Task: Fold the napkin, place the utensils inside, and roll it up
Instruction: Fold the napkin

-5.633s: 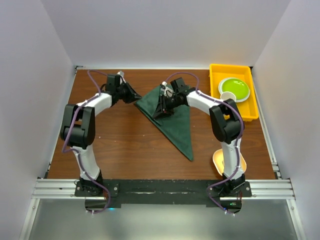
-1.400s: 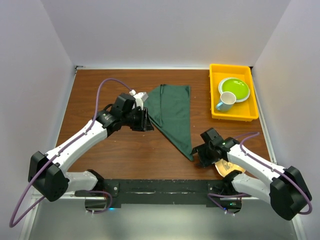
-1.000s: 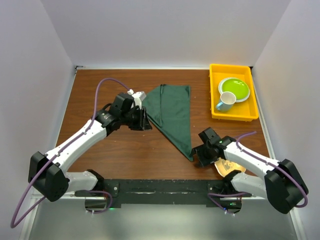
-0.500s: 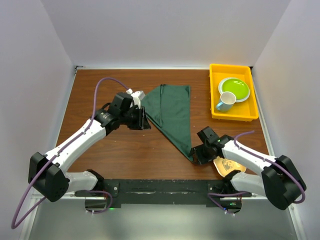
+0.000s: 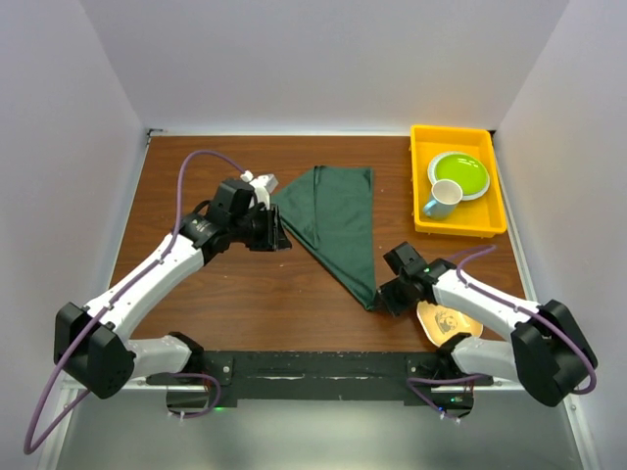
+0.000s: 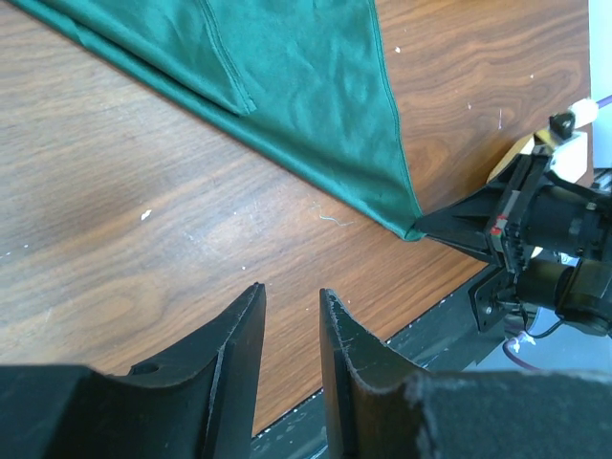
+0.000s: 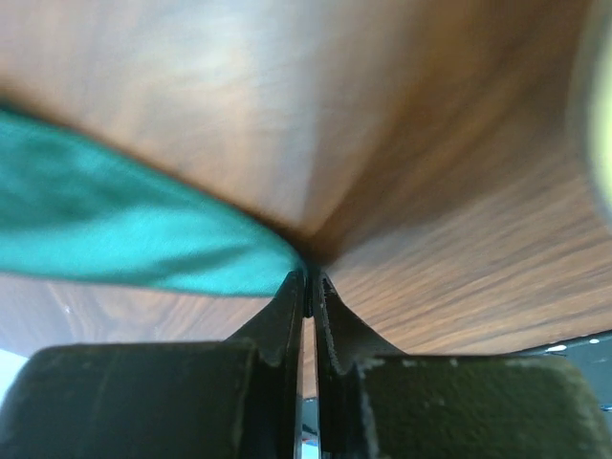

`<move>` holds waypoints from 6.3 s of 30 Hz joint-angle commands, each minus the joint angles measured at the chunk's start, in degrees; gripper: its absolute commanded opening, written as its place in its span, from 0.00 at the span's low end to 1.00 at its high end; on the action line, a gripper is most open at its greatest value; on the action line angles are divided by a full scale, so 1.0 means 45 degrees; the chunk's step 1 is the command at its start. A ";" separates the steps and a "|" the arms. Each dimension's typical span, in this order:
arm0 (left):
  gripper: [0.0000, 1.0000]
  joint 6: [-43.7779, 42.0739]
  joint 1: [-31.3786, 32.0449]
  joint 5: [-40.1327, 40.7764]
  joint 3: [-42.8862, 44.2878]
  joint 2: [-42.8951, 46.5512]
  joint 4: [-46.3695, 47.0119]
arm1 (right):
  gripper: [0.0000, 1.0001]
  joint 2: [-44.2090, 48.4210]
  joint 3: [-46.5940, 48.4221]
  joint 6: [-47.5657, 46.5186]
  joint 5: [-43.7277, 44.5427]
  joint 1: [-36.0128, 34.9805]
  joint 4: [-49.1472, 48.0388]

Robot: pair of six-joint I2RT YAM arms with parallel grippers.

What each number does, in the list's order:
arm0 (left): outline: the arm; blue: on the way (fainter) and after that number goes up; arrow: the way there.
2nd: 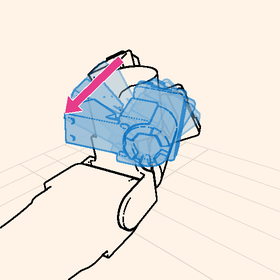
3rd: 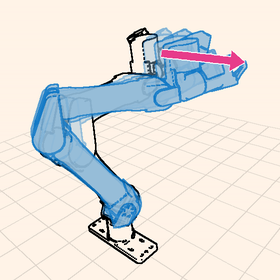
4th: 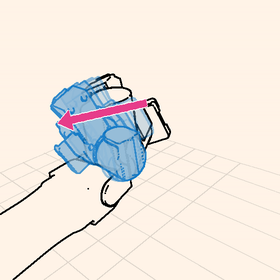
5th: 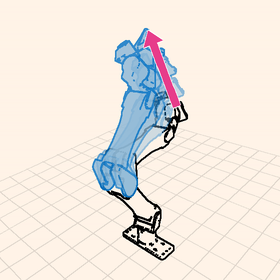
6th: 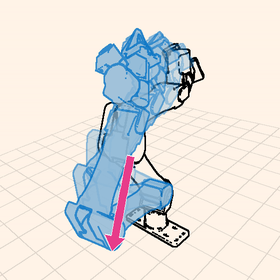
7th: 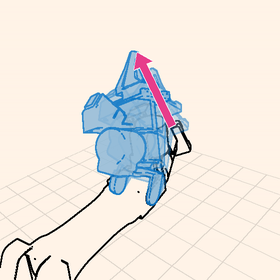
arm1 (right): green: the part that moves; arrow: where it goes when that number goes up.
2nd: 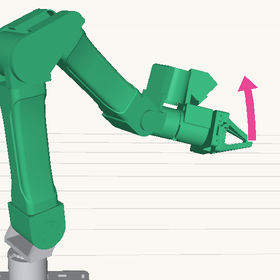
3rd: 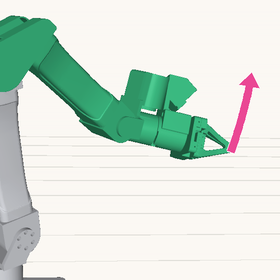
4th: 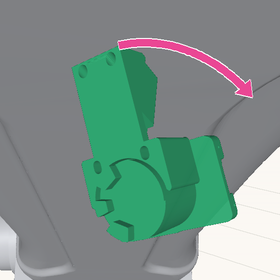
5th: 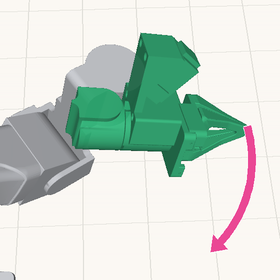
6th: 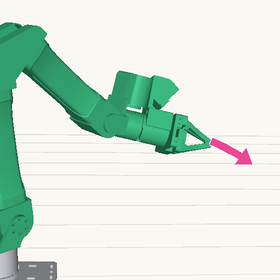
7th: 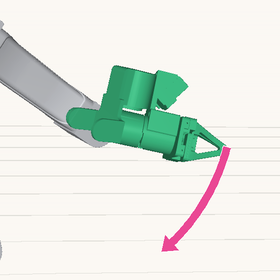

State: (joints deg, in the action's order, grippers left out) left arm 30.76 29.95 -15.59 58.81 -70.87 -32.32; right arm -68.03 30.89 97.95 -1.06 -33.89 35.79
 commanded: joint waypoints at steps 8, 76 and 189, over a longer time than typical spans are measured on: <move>0.34 0.0019 -0.0679 -0.0226 -0.0274 0.0436 0.0307 | 0.00 -0.0971 0.2976 -0.6469 0.1057 -0.0106 -0.0489; 0.34 0.0840 -0.2164 0.1063 0.0076 0.2292 -0.3053 | 0.00 -1.5995 2.0692 -1.4931 -0.3729 -0.0887 -0.1938; 0.08 0.0859 -0.2614 0.4228 0.7147 -1.0344 0.0619 | 0.47 -1.1796 1.4850 -1.6376 -0.4571 0.3878 0.0229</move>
State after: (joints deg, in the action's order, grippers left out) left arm 36.27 19.07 3.25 91.59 -120.60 -30.92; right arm -120.60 95.26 24.38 -20.73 -16.75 37.98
